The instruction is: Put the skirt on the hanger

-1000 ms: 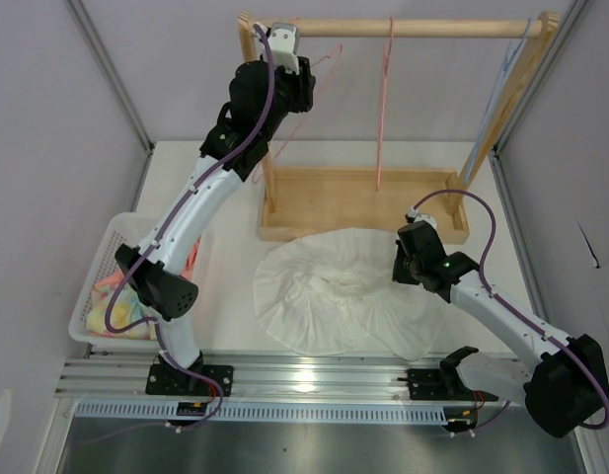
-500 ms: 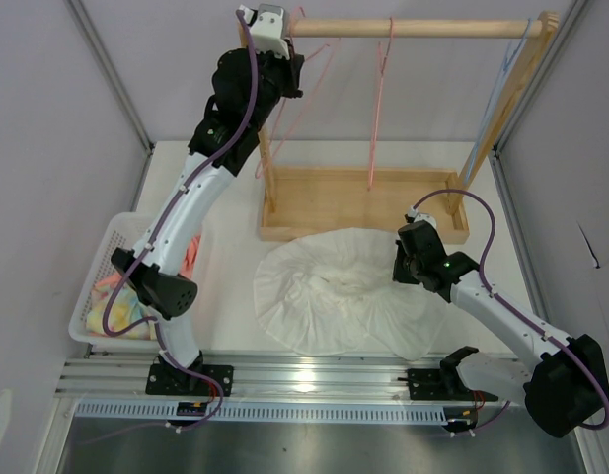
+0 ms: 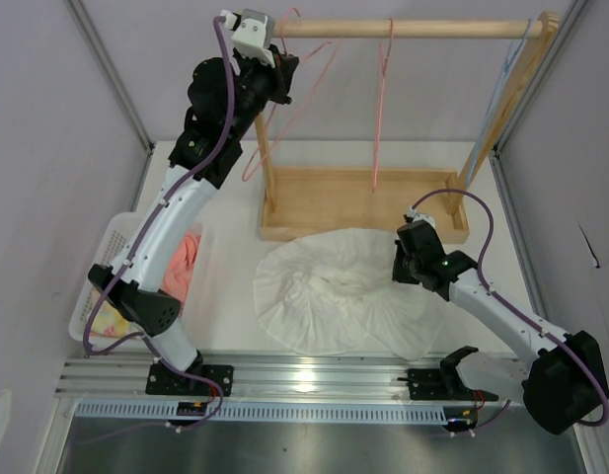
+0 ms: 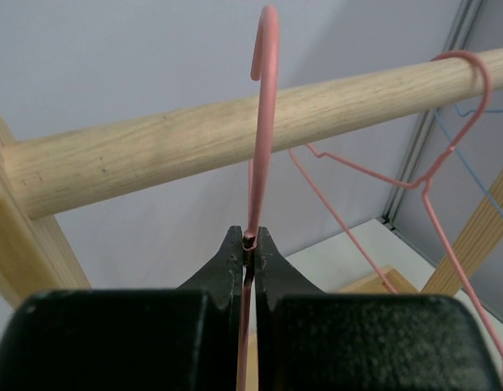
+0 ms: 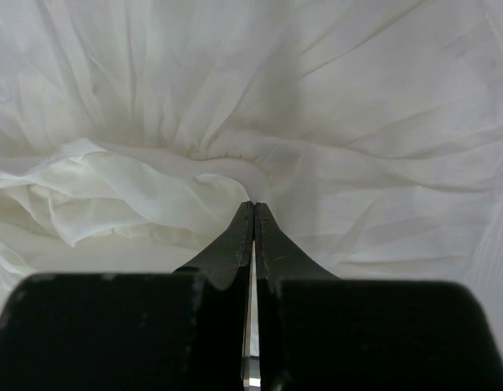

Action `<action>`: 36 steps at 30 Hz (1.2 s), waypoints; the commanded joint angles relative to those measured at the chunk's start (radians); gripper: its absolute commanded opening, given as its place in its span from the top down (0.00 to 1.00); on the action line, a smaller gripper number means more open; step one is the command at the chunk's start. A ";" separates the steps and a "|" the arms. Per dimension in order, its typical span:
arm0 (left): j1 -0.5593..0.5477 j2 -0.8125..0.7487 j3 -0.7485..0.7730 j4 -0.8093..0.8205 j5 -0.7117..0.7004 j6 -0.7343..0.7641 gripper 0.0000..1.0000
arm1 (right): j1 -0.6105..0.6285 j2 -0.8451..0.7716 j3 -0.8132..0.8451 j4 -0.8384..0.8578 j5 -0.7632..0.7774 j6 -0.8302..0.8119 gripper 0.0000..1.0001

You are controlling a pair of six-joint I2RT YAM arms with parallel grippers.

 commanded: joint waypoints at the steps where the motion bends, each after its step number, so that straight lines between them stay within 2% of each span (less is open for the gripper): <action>1: 0.006 -0.069 -0.002 0.055 0.081 0.021 1.00 | -0.002 0.001 0.012 0.020 0.001 -0.012 1.00; 4: 0.008 -0.102 -0.063 0.093 0.097 0.022 1.00 | -0.004 0.001 0.009 0.024 -0.001 -0.012 1.00; 7: 0.011 -0.098 -0.056 0.108 0.098 0.022 1.00 | -0.004 0.007 0.009 0.023 -0.002 -0.015 1.00; 13: 0.011 -0.104 -0.020 0.012 0.101 0.022 1.00 | -0.004 0.002 0.010 0.020 -0.001 -0.017 1.00; 15: 0.011 -0.139 -0.081 0.004 0.100 0.022 1.00 | -0.006 0.005 0.010 0.020 -0.001 -0.015 1.00; 16: 0.011 -0.194 -0.187 0.016 0.100 0.022 1.00 | -0.006 0.007 0.010 0.023 -0.001 -0.015 1.00; 21: 0.011 -0.383 -0.446 0.070 0.117 0.004 1.00 | -0.004 0.016 0.012 0.026 -0.010 -0.012 1.00; 23: 0.009 -0.452 -0.483 0.033 0.144 0.002 1.00 | -0.006 0.013 0.013 0.024 -0.008 -0.012 1.00; 24: 0.009 -0.478 -0.557 0.025 0.167 0.002 1.00 | -0.004 0.012 0.020 0.020 -0.007 -0.014 1.00; 30: -0.011 -0.665 -0.758 -0.077 0.310 -0.013 1.00 | -0.006 -0.004 0.039 -0.012 -0.005 -0.018 1.00; 33: -0.072 -0.731 -0.827 -0.129 0.364 -0.021 1.00 | -0.006 -0.013 0.047 -0.018 -0.004 -0.023 1.00; 36: -0.190 -0.759 -0.901 -0.182 0.304 -0.013 1.00 | -0.006 -0.013 0.052 -0.031 0.001 -0.025 1.00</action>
